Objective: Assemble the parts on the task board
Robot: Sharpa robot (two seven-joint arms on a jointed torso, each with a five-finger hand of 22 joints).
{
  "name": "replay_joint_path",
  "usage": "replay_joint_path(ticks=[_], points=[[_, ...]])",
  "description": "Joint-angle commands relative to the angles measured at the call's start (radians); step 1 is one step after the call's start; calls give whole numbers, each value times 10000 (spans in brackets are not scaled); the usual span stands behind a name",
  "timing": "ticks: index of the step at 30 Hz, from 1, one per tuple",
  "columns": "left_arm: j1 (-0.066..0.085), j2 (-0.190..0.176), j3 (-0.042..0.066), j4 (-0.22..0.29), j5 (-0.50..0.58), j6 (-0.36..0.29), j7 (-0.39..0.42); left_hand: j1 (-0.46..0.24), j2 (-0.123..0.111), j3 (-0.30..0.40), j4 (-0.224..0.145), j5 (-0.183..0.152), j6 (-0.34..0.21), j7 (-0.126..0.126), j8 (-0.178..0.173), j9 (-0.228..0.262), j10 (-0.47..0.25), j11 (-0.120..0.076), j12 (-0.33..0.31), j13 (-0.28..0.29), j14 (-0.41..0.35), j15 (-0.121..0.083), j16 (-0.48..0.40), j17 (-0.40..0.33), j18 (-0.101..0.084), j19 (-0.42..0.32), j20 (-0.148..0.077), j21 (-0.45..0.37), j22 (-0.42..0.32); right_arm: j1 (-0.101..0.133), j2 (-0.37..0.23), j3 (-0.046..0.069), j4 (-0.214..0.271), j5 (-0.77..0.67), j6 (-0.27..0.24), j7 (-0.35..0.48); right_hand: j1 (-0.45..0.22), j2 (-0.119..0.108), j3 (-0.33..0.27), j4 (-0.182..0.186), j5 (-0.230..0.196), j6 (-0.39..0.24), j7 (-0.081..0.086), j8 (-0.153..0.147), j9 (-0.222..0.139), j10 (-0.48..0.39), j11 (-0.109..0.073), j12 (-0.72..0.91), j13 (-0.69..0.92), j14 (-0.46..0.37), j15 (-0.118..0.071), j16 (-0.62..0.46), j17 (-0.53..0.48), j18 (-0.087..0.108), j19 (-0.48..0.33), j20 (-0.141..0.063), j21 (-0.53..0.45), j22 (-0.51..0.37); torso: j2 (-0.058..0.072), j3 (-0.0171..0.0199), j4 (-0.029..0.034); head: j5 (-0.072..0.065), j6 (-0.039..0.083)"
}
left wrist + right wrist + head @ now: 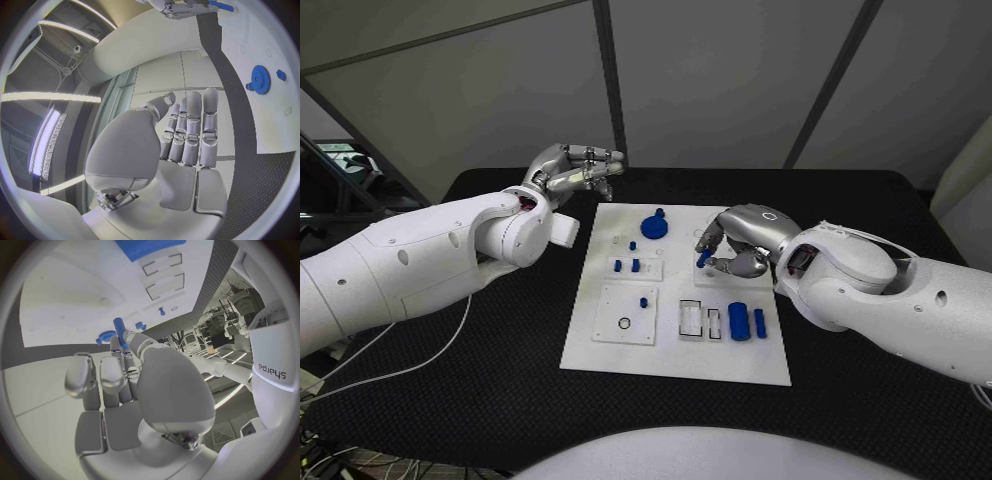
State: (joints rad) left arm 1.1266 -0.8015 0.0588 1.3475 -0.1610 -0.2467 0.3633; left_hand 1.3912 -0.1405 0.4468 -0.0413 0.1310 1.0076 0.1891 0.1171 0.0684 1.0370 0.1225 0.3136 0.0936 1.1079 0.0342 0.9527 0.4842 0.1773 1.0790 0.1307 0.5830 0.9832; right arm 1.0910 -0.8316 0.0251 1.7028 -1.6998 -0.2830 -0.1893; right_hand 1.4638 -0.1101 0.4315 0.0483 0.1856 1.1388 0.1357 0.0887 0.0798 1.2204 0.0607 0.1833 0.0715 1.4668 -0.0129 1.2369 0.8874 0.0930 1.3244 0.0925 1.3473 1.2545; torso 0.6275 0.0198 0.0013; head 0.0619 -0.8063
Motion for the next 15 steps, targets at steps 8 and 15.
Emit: replay_joint_path(ticks=[8,15], points=[[10,213,6,-128,26,184,32,-4,84,-69,-7,20,-46,25,31,-4,-76,-23,61,10,-31,23,7,-9,52,-31,17,-51,-17,7,560,4,615,387,-895,413,60,-47,83,-27,80,111,11,41,3,93,25,-87,7,38,-35,77,53,-167,176,9,152,139,11,-26,18,133,-19],[12,444,6,-335,26,237,24,-6,93,-73,-3,21,-52,29,33,-5,-85,-20,68,9,-33,26,10,-18,53,-30,18,-54,-19,-308,1336,-85,483,635,-660,725,47,-53,84,-24,79,115,15,40,3,94,29,-95,7,33,-34,65,23,-163,163,10,142,124,22,-12,40,286,-90]])
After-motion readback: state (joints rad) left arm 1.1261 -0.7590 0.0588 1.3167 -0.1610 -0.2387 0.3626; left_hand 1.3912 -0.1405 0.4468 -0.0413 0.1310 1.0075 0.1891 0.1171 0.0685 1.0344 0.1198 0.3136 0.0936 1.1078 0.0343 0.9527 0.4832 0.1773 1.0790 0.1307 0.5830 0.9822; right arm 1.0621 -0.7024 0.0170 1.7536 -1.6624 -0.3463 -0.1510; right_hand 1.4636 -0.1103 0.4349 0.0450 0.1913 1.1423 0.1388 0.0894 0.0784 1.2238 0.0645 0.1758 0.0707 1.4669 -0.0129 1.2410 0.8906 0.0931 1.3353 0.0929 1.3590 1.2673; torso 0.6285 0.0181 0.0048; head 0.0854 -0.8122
